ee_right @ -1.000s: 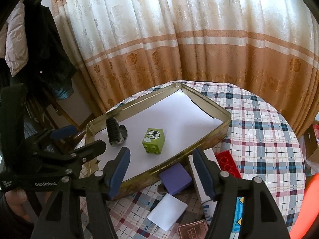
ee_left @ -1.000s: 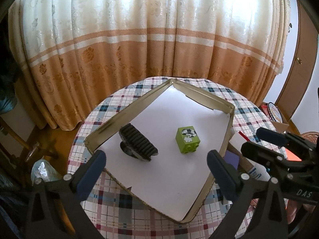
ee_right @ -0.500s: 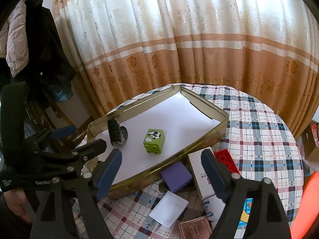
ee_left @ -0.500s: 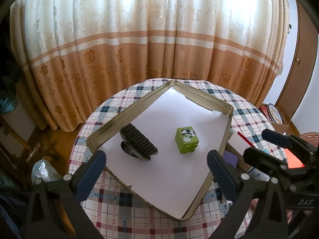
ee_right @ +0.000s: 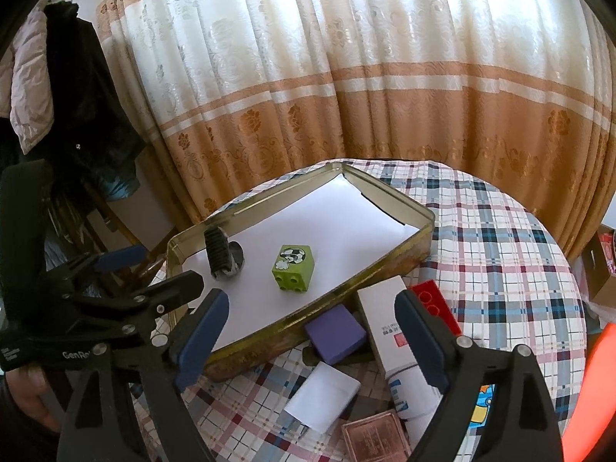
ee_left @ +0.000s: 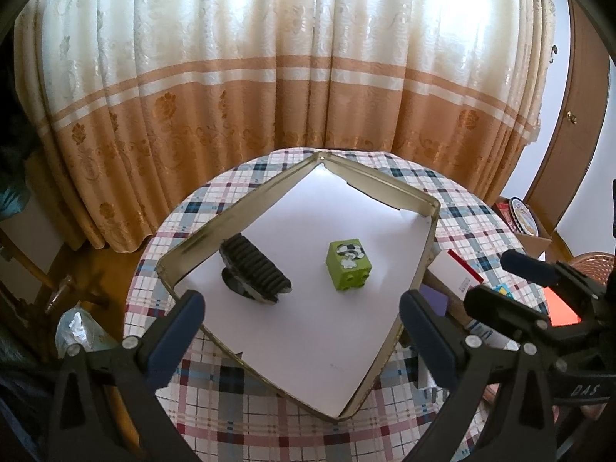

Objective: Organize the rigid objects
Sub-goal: 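Withdraw both grippers from the tray back toward the remaining items, then grasp the pink-copper compact with the right gripper while the left approaches the white charger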

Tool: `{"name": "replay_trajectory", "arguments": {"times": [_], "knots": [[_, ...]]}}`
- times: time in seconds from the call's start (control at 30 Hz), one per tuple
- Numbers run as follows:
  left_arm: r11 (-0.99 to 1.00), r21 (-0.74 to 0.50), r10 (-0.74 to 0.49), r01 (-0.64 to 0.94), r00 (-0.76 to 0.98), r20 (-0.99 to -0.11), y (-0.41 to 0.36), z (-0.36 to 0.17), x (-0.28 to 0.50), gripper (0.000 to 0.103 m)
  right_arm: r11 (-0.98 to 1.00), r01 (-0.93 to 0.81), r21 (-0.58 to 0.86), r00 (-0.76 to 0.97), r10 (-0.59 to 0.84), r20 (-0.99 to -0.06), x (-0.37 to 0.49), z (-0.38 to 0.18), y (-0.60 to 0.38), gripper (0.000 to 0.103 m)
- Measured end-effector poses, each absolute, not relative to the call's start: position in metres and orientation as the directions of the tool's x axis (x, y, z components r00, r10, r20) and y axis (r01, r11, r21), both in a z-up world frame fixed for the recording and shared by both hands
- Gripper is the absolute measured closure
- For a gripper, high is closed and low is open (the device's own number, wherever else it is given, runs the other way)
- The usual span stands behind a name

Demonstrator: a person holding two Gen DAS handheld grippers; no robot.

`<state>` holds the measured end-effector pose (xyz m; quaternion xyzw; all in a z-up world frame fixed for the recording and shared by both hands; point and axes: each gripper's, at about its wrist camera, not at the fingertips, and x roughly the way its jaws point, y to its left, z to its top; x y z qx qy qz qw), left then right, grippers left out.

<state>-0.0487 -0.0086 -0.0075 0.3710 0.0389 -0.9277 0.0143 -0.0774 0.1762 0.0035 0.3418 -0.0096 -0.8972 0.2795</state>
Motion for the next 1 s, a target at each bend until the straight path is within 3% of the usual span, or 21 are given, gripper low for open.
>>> {"name": "replay_trajectory", "arguments": {"times": [0.37, 0.73, 1.0], "knots": [[-0.992, -0.119, 0.111, -0.039, -0.718, -0.687, 0.014, -0.013, -0.022, 0.000, -0.875, 0.425, 0.233, -0.636, -0.471, -0.611, -0.045, -0.004, 0.223, 0.013], [-0.975, -0.077, 0.204, -0.211, -0.692, -0.692, 0.065, -0.022, 0.002, 0.001, -0.893, 0.395, 0.214, -0.610, -0.429, -0.666, -0.005, -0.036, 0.249, 0.014], [-0.969, -0.043, 0.205, -0.244, -0.690, -0.694, 0.074, -0.026, 0.006, 0.001, -0.894, 0.407, 0.187, -0.573, -0.410, -0.710, -0.012, -0.057, 0.241, 0.034]]}}
